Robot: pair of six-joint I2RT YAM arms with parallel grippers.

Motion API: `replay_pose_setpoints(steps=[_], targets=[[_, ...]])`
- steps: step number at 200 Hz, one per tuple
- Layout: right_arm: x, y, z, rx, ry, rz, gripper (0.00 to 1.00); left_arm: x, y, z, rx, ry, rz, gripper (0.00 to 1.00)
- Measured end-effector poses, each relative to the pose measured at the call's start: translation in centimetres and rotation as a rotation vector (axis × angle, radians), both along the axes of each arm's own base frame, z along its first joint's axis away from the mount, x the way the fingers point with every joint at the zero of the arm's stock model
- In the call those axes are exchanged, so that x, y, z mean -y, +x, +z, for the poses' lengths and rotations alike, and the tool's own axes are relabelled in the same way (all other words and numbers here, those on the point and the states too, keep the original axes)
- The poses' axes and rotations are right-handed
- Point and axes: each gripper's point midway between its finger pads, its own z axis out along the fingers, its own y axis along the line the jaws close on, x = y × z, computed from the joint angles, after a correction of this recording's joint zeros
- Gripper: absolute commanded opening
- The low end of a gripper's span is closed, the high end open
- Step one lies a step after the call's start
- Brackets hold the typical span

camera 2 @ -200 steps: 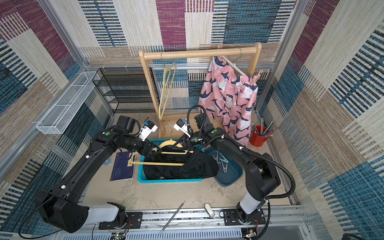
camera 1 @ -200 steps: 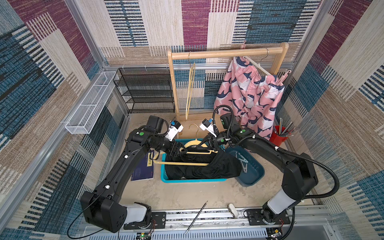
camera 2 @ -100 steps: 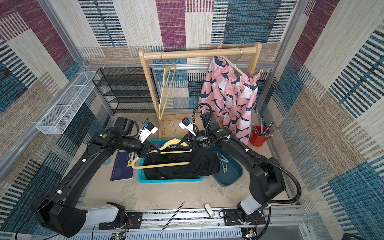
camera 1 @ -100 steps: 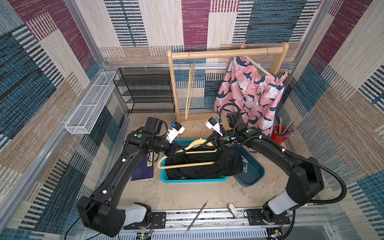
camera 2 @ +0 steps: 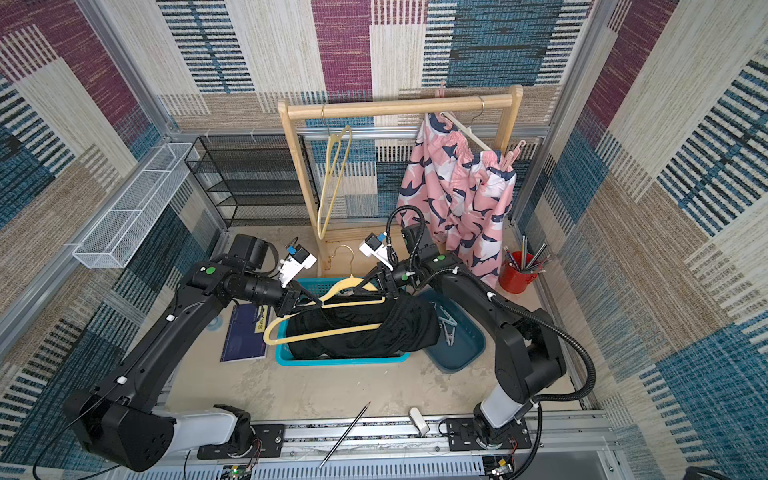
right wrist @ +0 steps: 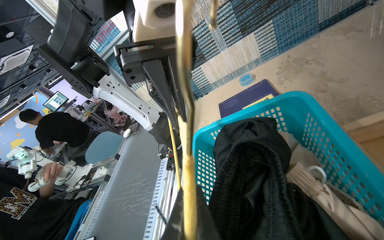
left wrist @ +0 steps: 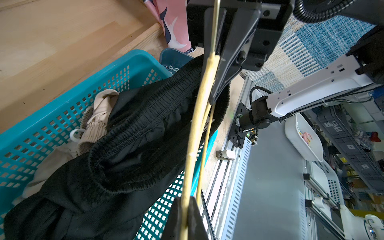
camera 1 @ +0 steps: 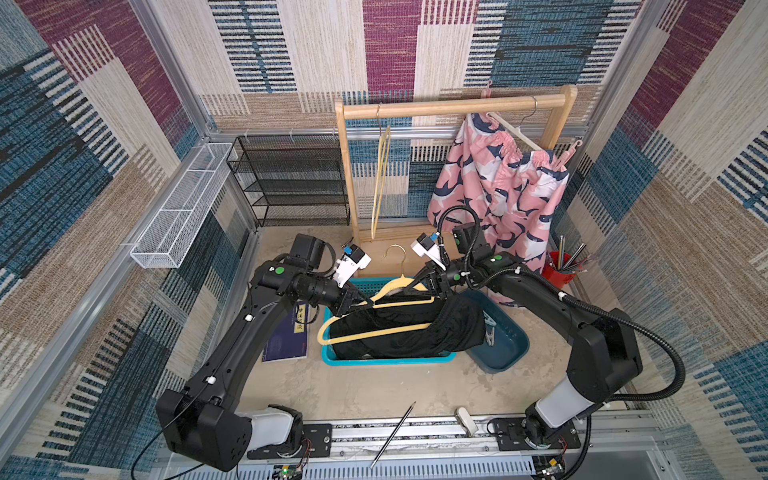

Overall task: Remove the clothespins securing shorts to the hanger
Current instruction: Remove the shorts from the hanger.

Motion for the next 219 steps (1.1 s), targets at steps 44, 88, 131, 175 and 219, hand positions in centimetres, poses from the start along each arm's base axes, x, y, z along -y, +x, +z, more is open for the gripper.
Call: replay_pose_setpoints(steps=[44, 88, 131, 175, 219], targets=[[0.8, 2.5, -0.7, 0.034, -0.065, -0.147, 0.52, -0.7, -0.1, -0.4, -0.019, 0.047, 0.032, 0.0], [3.6, 6.5, -1.5, 0.087, -0.24, -0.491, 0.67, -1.4, -0.2, 0.4, 0.004, 0.069, 0.087, 0.0], [8.3, 6.9, -3.4, 0.088, -0.413, -0.767, 0.78, -2.2, -1.2, 1.6, 0.053, 0.079, 0.126, 0.0], [10.7, 5.4, -4.7, 0.056, -0.482, -0.856, 0.79, -2.4, -1.5, 2.1, 0.06, 0.074, 0.14, 0.0], [10.7, 3.8, -7.5, -0.042, -0.506, -0.823, 0.69, -2.5, -1.7, 2.4, 0.065, 0.071, 0.144, 0.0]])
